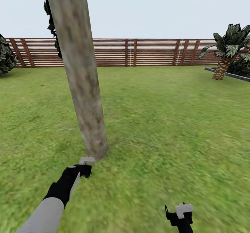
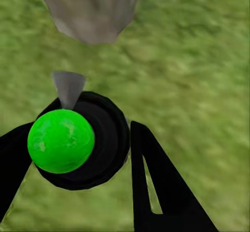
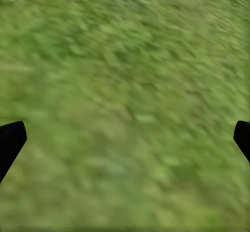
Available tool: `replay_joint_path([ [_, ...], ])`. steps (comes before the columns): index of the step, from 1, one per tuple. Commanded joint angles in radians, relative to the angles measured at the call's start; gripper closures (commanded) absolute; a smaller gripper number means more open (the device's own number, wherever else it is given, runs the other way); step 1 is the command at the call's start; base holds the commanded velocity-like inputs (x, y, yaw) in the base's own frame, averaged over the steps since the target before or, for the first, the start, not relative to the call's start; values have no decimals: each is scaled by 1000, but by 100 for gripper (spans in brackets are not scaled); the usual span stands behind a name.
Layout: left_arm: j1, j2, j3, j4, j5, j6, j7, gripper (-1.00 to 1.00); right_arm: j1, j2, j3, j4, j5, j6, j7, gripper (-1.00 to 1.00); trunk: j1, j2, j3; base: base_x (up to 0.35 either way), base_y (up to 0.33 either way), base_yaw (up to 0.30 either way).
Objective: In the garden, pick up the pesticide atomizer on the floor and spray pesticide onto both trees until each tree trunk is fully covered.
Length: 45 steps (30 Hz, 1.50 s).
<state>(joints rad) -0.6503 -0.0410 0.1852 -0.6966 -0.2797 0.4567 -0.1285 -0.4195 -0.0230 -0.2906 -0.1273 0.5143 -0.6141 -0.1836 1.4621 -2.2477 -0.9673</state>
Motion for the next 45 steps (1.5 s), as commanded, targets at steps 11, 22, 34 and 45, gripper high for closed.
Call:
replay_joint_path([
  [11,-66,17,-40,-111,-9,211,-67,100,-1,2,-4,1,10,-3,-7,-100,0,0,1,0,0,90],
  [22,-118,-16,-60,-111,-20,268,-169,100,-1,2,-4,1,10,-3,-7,-100,0,0,1,0,0,12],
  [34,-188,50,-78,-112,-17,379,-180,100,-1,2,-4,1,10,-3,-7,-100,0,0,1,0,0,0],
  [45,-271,178,-111,-110,-12,480,-184,100,-1,2,-4,1,10,-3,-7,-100,0,0,1,14,0,0],
])
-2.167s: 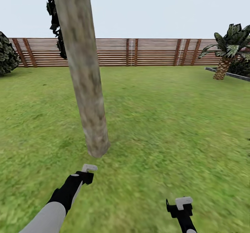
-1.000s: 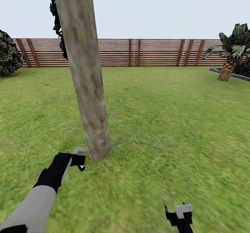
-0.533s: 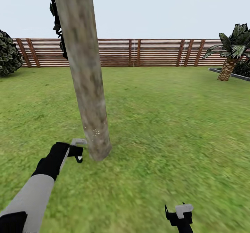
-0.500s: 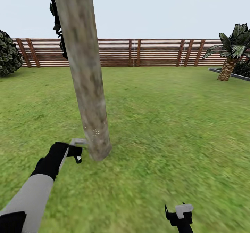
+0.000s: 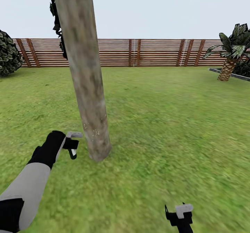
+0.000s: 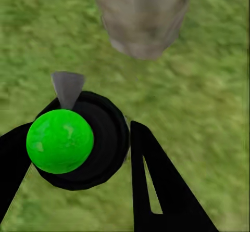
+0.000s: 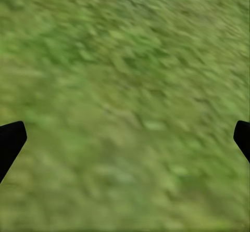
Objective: In the garden, pick up the pesticide atomizer on the floor and spray pesticide onto both trees until each tree trunk is fully covered.
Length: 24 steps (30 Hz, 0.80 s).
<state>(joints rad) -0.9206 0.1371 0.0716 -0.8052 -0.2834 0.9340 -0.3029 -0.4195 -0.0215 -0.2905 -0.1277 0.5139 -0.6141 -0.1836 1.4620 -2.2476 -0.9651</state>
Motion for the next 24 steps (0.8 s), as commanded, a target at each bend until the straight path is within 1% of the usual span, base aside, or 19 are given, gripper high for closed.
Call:
replay_joint_path([
  [1,0,0,1,-2,-8,2,-10,100,-1,0,-4,1,11,-3,-7,-100,0,0,-1,198,0,0],
  [2,1,-14,-8,-1,-7,-1,-9,100,-1,0,-4,2,11,-3,-7,-100,0,0,-1,280,0,0],
  [3,1,-35,-16,-1,-8,-3,-9,100,-1,0,-4,1,11,-3,-7,-100,0,0,-1,308,0,0],
  [5,0,-68,-22,-1,-9,-7,-8,100,-1,0,-4,2,11,-3,-7,-100,0,0,-1,322,0,0],
  [6,0,-92,-25,-1,-9,-8,-7,100,-1,0,-4,2,11,-3,-7,-100,0,0,-1,333,0,0],
  [7,-2,-104,-26,-2,-8,-8,-7,100,-1,0,-4,2,11,-3,-7,-100,0,0,-1,336,0,0],
  [8,-3,-108,-26,-3,-8,-7,-7,100,-1,0,-4,2,11,-3,-7,-100,0,0,-1,326,0,0],
  [11,-3,-105,-25,-4,-8,-6,-7,100,-1,0,-4,2,12,-3,-7,-100,0,0,-1,152,0,0],
  [13,-2,-87,-18,-5,-10,-6,-8,100,-1,0,-4,2,12,-3,-7,-100,0,0,-1,23,0,0],
  [14,-2,-65,-17,-5,-9,-6,-8,100,-1,0,-4,2,12,-3,-7,-100,0,0,-1,9,0,0],
  [16,-1,-33,-17,-5,-7,-5,-9,100,-1,0,-4,2,12,-3,-7,-100,0,0,-1,4,0,0],
  [17,0,-22,-17,-5,-6,-5,-9,100,-1,0,-4,2,12,-3,-7,-100,0,0,-1,1,0,0],
  [21,0,-26,-19,-4,-5,-6,-7,100,-1,0,-4,2,12,-3,-7,-100,0,0,-1,-6,-117,0],
  [22,0,-41,-21,-3,-5,-6,-7,100,-1,0,-4,2,12,-3,-7,-100,0,0,-1,-66,-249,0],
  [24,0,-52,-21,-3,-5,-7,-6,100,-1,0,-4,2,12,-3,-7,-100,0,0,-1,-80,-257,0],
])
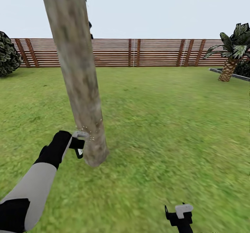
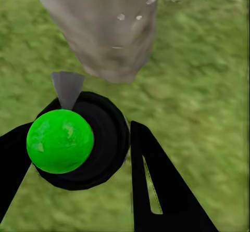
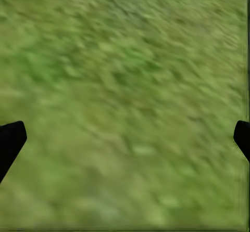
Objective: In the garden, pick up the pesticide atomizer on the floor and spray pesticide onto both trees until each tree trunk is fully covered.
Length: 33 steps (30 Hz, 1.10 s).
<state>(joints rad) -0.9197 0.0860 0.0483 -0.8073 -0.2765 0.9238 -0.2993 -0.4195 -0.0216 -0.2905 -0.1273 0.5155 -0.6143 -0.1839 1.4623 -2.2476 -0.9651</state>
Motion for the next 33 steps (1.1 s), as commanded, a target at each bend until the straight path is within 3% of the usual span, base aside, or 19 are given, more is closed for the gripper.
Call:
replay_joint_path([
  [1,-1,-3,3,-1,-12,3,-9,100,-1,0,-4,2,11,-2,-6,-100,0,0,-1,-102,-260,0],
  [13,0,-4,6,6,-14,1,-6,100,-1,0,-4,2,12,-2,-6,-100,0,0,-1,-141,-237,0],
  [17,6,17,13,12,-19,0,-5,100,-1,0,-4,2,12,-2,-6,-100,0,0,-1,91,-273,0],
  [18,29,40,20,13,-19,-3,-2,100,-1,0,-4,2,12,-2,-6,-100,0,0,-1,199,-224,0],
  [19,37,42,20,14,-19,-6,-1,100,-1,0,-4,2,12,-2,-6,-100,0,0,-1,220,-207,0],
  [21,66,28,20,14,-14,-18,1,100,-1,0,-4,2,12,-2,-6,-100,0,0,-1,232,-198,0],
  [23,84,-14,24,16,-18,-27,2,100,-1,0,-4,2,12,-2,-6,-100,0,0,-1,241,-189,0],
  [24,99,-13,35,16,-19,-29,2,100,-1,0,-4,2,12,-2,-6,-100,0,0,-1,243,-187,0],
  [25,111,-6,47,16,-21,-30,2,100,-1,0,-4,2,12,-2,-6,-100,0,0,-1,243,-186,0],
  [27,127,37,77,17,-22,-46,2,100,-1,0,-4,2,12,-2,-6,-100,0,0,-1,243,-186,0],
  [28,132,75,89,23,-20,-75,2,100,-1,0,-4,2,12,-2,-6,-100,0,0,-1,243,-186,0],
  [29,138,89,92,41,-19,-101,2,100,-1,0,-4,2,12,-2,-6,-100,0,0,-1,243,-186,0],
  [32,144,91,93,91,-17,-143,3,100,-1,0,-3,2,12,-2,-6,-100,0,0,-1,243,-186,87],
  [33,146,74,93,112,-16,-166,5,100,-1,0,-3,2,13,-2,-6,-100,0,0,-1,253,-179,225],
])
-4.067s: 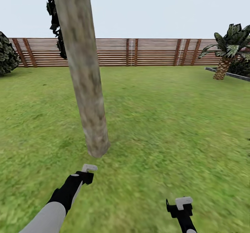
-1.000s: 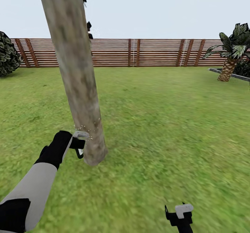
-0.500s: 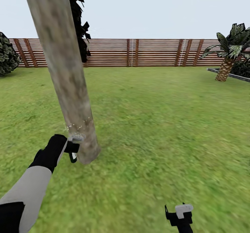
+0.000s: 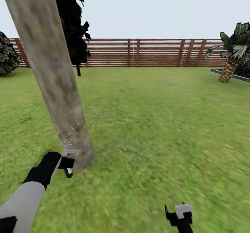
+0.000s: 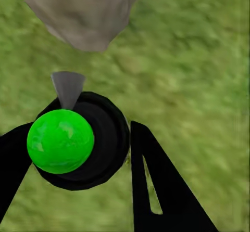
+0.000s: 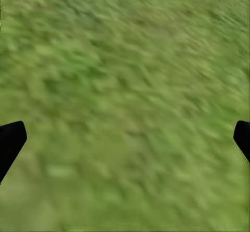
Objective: In the garden, pick up the pesticide atomizer on the floor and spray pesticide onto both trees until each tree trunk is fully covered.
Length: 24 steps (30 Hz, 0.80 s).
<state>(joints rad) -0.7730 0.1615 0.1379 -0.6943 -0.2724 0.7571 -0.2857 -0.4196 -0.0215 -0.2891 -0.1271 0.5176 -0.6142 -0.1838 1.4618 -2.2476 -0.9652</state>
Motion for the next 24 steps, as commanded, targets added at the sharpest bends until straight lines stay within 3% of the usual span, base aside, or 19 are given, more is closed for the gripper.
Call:
replay_joint_path([
  [1,-1,-22,5,7,-22,-15,-8,100,-1,0,-4,1,11,-3,-6,-100,0,0,-1,268,-161,251],
  [5,3,-49,7,15,-26,-47,7,100,-1,0,-4,1,11,-3,-6,-100,0,0,-1,242,-112,269],
  [10,46,-17,8,12,-23,-56,90,100,-1,0,-5,1,10,-3,-6,-100,0,0,-1,35,-12,191],
  [13,51,-31,7,20,-20,-78,103,100,-1,0,-5,1,10,-3,-6,-100,0,0,-1,2,-1,19],
  [16,52,-71,9,30,-18,-92,159,100,-1,0,-5,1,10,-3,-6,-100,0,0,-1,0,0,2],
  [20,52,-79,10,29,-18,-94,206,100,-1,-1,-5,1,10,-3,-6,-100,0,0,-1,-3,-13,0],
  [24,52,-80,10,35,-10,-101,212,100,-1,0,-5,1,10,-3,-6,-100,0,0,-1,-135,-190,0],
])
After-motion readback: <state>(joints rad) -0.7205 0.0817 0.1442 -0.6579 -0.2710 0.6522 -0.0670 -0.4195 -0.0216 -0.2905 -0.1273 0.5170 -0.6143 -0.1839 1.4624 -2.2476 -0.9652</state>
